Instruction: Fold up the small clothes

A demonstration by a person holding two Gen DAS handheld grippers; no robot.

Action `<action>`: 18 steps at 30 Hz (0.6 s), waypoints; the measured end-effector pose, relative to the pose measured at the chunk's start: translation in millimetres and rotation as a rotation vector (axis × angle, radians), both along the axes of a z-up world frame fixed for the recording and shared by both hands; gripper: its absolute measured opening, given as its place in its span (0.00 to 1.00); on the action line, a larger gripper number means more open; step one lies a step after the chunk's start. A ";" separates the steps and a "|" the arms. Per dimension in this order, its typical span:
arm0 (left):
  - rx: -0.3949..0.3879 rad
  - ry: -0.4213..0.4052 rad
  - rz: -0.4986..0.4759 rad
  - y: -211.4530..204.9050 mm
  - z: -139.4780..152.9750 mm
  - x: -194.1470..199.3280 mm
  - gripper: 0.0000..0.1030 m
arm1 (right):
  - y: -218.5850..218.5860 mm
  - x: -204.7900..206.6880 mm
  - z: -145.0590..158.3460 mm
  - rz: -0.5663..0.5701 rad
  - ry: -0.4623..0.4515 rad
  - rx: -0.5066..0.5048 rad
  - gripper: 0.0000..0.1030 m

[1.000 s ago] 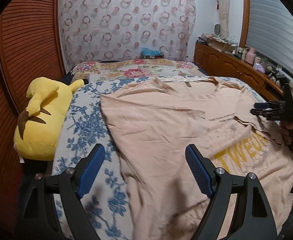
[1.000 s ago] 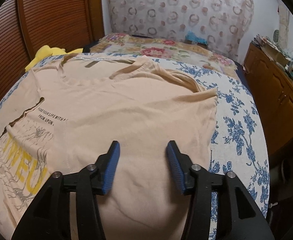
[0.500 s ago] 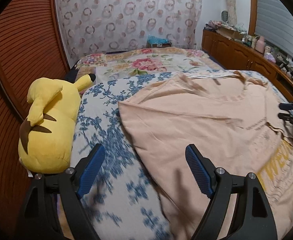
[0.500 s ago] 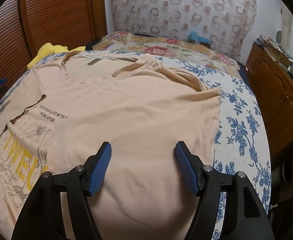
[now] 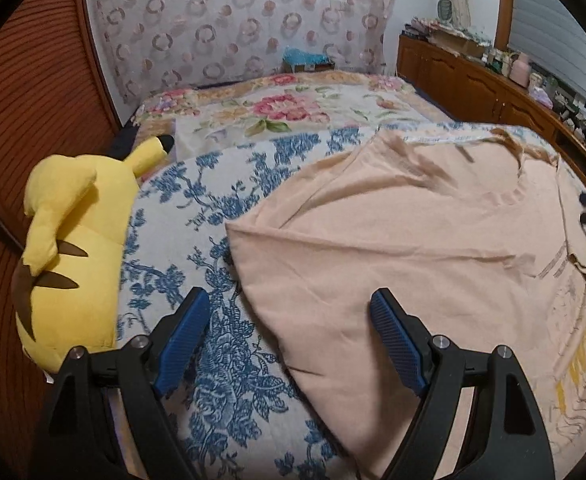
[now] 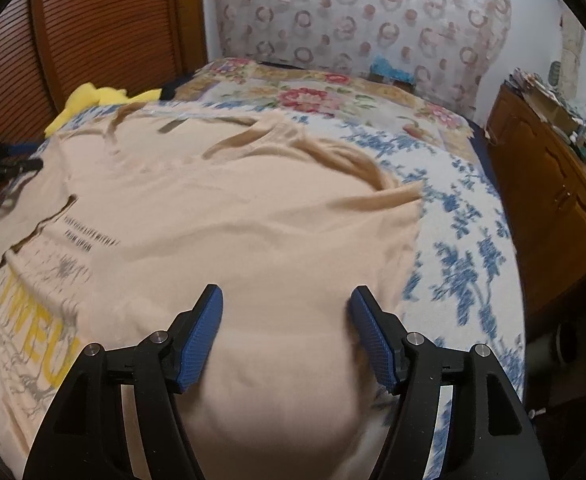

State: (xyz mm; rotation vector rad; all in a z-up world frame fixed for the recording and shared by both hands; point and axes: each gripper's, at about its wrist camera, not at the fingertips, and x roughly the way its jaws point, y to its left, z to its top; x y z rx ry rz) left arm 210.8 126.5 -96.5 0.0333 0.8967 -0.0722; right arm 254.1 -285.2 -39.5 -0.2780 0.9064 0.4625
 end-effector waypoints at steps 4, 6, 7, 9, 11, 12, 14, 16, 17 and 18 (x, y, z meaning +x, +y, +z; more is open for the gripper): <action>-0.038 0.005 -0.004 2.0 0.7 2.0 0.81 | -8.0 15.7 3.8 -0.036 -0.018 0.005 0.66; -0.051 0.001 -0.003 3.1 0.6 0.7 0.81 | -14.3 23.1 4.3 -0.066 -0.019 0.010 0.66; -0.051 0.001 -0.004 2.6 0.6 0.2 0.81 | -16.6 25.1 4.1 -0.074 -0.020 0.009 0.66; -0.049 0.002 -0.005 3.1 1.0 0.6 0.81 | -22.0 30.5 3.0 -0.089 -0.017 0.005 0.66; -0.052 0.002 -0.008 4.0 1.1 0.4 0.81 | -24.3 35.2 1.7 -0.098 -0.014 -0.006 0.66; -0.052 0.002 -0.012 4.3 1.3 0.4 0.81 | -25.8 36.8 0.8 -0.099 -0.012 -0.009 0.66; -0.049 0.003 -0.021 4.4 1.1 1.1 0.81 | -29.8 39.2 -0.7 -0.098 -0.001 0.012 0.66; -0.051 0.003 -0.030 5.7 0.7 1.5 0.81 | -32.0 40.0 -0.5 -0.101 0.000 0.017 0.66; -0.053 0.002 -0.030 6.9 1.0 1.9 0.81 | -32.3 41.5 0.1 -0.099 -0.001 0.014 0.66; -0.056 0.002 -0.028 7.3 1.0 2.2 0.81 | -32.9 43.4 0.6 -0.099 -0.002 0.013 0.66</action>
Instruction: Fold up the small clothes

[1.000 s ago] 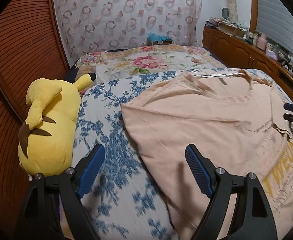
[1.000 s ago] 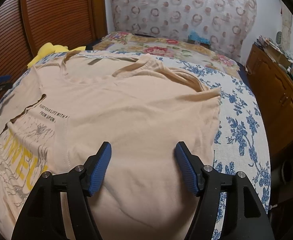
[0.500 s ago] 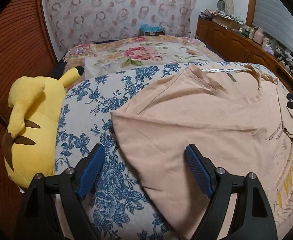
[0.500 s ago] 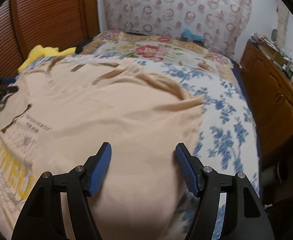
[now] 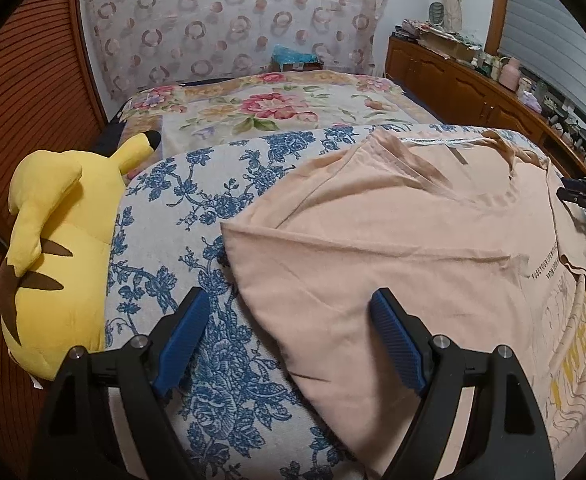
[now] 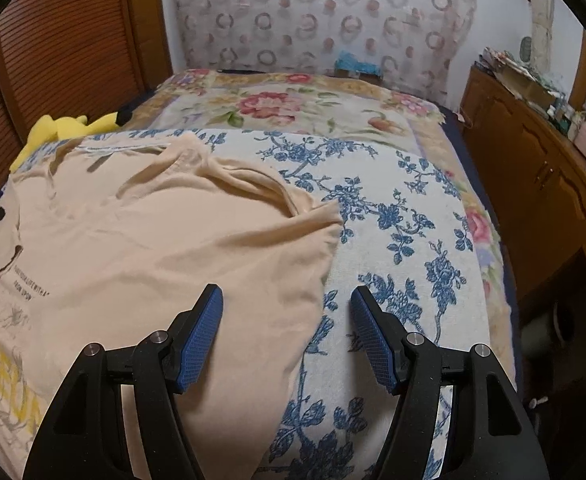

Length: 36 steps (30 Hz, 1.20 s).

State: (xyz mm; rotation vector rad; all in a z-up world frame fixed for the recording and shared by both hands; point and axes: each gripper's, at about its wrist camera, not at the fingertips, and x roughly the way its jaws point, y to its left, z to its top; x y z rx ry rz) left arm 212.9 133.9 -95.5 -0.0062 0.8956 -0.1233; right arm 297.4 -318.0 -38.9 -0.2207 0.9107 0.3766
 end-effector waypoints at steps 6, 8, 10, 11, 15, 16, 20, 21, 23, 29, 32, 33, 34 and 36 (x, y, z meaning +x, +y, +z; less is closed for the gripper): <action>-0.083 -0.006 0.014 13.9 3.8 11.1 0.70 | -5.1 14.6 1.7 0.000 0.013 0.007 0.66; -0.080 -0.009 0.024 15.8 4.9 15.5 0.59 | -5.8 19.4 1.9 0.001 0.018 0.009 0.66; -0.088 -0.008 0.025 16.7 5.0 20.0 0.51 | -5.7 23.7 2.3 0.011 0.022 0.009 0.66; -0.090 -0.007 0.027 17.7 5.1 22.6 0.51 | -4.9 25.9 2.2 0.022 0.024 0.008 0.64; -0.081 -0.003 0.020 15.0 4.7 28.5 0.49 | 0.4 32.5 3.3 0.069 0.038 0.020 0.46; -0.076 -0.004 0.016 13.7 4.7 29.8 0.40 | 3.1 32.3 3.1 0.087 0.044 0.025 0.36; -0.081 0.014 0.020 10.9 6.2 32.7 0.03 | 13.8 30.8 5.8 0.139 0.056 0.027 0.07; -0.077 0.015 0.016 9.0 7.8 31.4 0.02 | 16.3 29.9 6.7 0.142 0.050 0.022 0.05; -0.083 -0.006 -0.002 0.3 16.8 23.6 0.02 | 22.3 23.1 9.4 0.160 0.038 0.013 0.03; -0.085 -0.123 -0.037 -18.3 58.0 -23.0 0.02 | 32.3 -14.7 41.8 0.175 -0.075 0.064 0.03; -0.097 -0.169 -0.051 -22.3 72.7 -51.0 0.02 | 31.5 -34.9 58.6 0.179 -0.117 0.083 0.03; -0.100 -0.182 -0.056 -23.6 76.5 -62.4 0.02 | 30.5 -44.0 64.6 0.180 -0.133 0.085 0.03; -0.102 -0.190 -0.057 -23.5 79.2 -69.1 0.02 | 30.0 -50.4 69.2 0.178 -0.145 0.089 0.03; -0.104 -0.206 -0.058 -24.0 83.2 -83.9 0.02 | 26.1 -70.7 79.9 0.183 -0.173 0.100 0.03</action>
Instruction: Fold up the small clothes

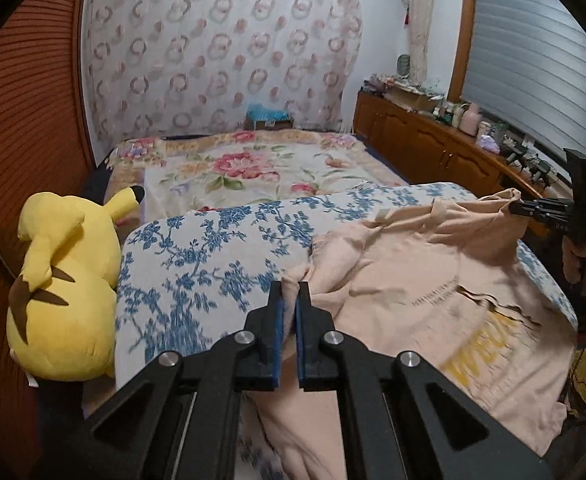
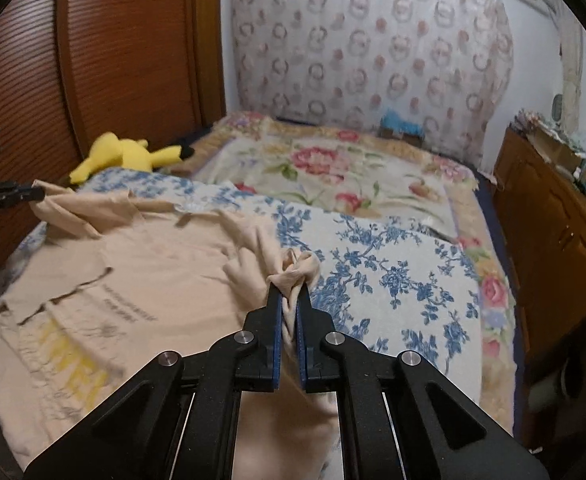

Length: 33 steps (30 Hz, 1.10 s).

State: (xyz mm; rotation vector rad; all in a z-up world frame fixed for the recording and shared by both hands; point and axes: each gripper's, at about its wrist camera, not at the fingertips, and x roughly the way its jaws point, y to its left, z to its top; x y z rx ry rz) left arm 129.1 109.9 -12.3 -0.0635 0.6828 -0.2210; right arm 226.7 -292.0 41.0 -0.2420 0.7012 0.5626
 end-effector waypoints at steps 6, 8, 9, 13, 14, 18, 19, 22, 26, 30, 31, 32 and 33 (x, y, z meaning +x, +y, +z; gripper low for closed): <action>-0.022 -0.061 0.007 2.0 12.8 -57.1 0.02 | -12.7 -56.2 23.3 -0.002 -0.059 0.028 0.03; -0.026 -0.075 0.009 2.3 14.7 -80.1 0.02 | -21.0 -78.0 29.5 -0.008 -0.078 0.032 0.03; -0.027 -0.080 0.012 2.2 14.9 -88.1 0.02 | -24.9 -86.7 31.3 -0.012 -0.082 0.036 0.03; -0.037 -0.096 0.020 7.5 18.2 -126.8 0.02 | -42.9 -124.9 33.1 -0.024 -0.066 0.065 0.03; -0.028 -0.103 0.023 7.5 19.2 -133.5 0.02 | -46.3 -133.6 32.7 -0.026 -0.063 0.065 0.03; -0.033 -0.112 0.035 10.6 23.9 -156.7 0.02 | -59.9 -162.3 38.1 -0.046 -0.057 0.078 0.03; -0.029 -0.112 0.038 11.2 25.0 -161.0 0.02 | -62.5 -168.2 41.9 -0.049 -0.055 0.076 0.03; -0.009 -0.099 0.053 11.3 24.8 -169.2 0.04 | -66.9 -181.0 48.5 -0.046 -0.064 0.039 0.03; -0.002 -0.076 0.074 15.3 14.7 -172.6 0.16 | -68.4 -189.6 35.4 -0.031 -0.007 -0.009 0.03; 0.002 -0.045 0.094 18.8 4.5 -170.7 0.33 | -70.3 -192.1 18.8 -0.034 0.039 -0.028 0.08; 0.003 -0.042 0.098 19.4 2.7 -169.3 0.38 | -71.1 -191.6 16.4 -0.037 0.037 -0.034 0.13; 0.003 -0.040 0.100 19.4 0.2 -167.8 0.38 | -71.6 -190.2 15.5 -0.040 0.035 -0.035 0.17; 0.002 -0.035 0.100 19.6 -2.4 -165.1 0.40 | -72.4 -189.3 14.3 -0.045 0.037 -0.034 0.21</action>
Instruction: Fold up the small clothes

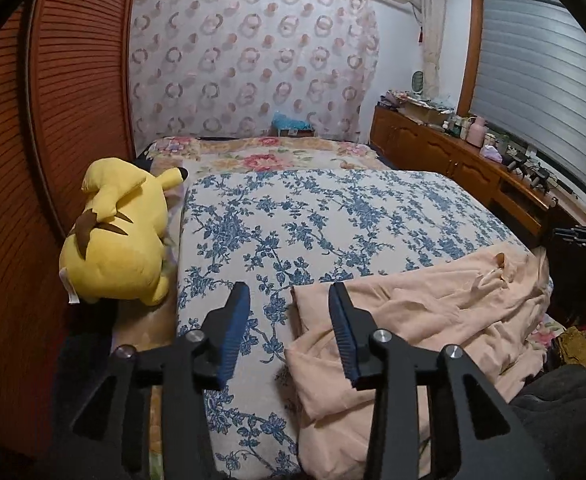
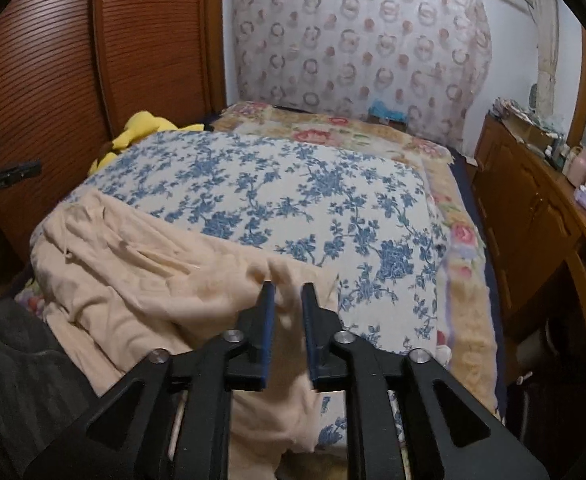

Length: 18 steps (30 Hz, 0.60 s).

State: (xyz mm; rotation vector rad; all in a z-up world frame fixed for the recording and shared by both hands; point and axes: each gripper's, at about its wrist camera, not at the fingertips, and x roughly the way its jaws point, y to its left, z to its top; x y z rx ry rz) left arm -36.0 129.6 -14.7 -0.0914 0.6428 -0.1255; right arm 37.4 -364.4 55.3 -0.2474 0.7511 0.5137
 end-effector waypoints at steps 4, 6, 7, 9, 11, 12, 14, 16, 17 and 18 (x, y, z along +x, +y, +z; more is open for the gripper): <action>0.002 0.029 0.001 -3.8 -12.1 17.3 0.55 | 3.2 10.3 -5.4 -0.016 -0.006 -0.011 0.30; 0.029 0.047 -0.009 -8.4 -19.6 27.9 0.55 | 5.6 19.5 -10.5 -0.016 -0.002 -0.010 0.33; 0.039 0.055 -0.010 -10.3 -22.4 31.8 0.55 | 7.8 25.9 -14.4 -0.017 0.003 -0.010 0.33; 0.049 0.075 -0.012 -13.7 -30.2 42.3 0.55 | 11.5 36.7 -21.8 -0.019 0.011 -0.021 0.33; 0.056 0.091 -0.011 -16.2 -35.5 50.4 0.55 | 14.9 44.2 -28.8 -0.015 0.022 -0.024 0.33; 0.059 0.098 -0.011 -17.9 -38.4 54.4 0.55 | 17.4 49.7 -33.4 -0.013 0.031 -0.026 0.33; 0.060 0.112 -0.018 -20.5 -44.7 63.1 0.55 | 21.1 58.2 -41.1 -0.014 0.042 -0.033 0.34; 0.067 0.127 -0.024 -21.6 -49.3 70.6 0.55 | 23.1 64.6 -48.6 -0.025 0.043 -0.036 0.40; 0.072 0.133 -0.028 -22.0 -51.4 73.9 0.55 | 23.1 67.5 -52.2 -0.027 0.049 -0.030 0.43; 0.072 0.141 -0.030 -21.8 -53.3 77.2 0.55 | 23.5 70.4 -54.6 -0.030 0.056 -0.026 0.47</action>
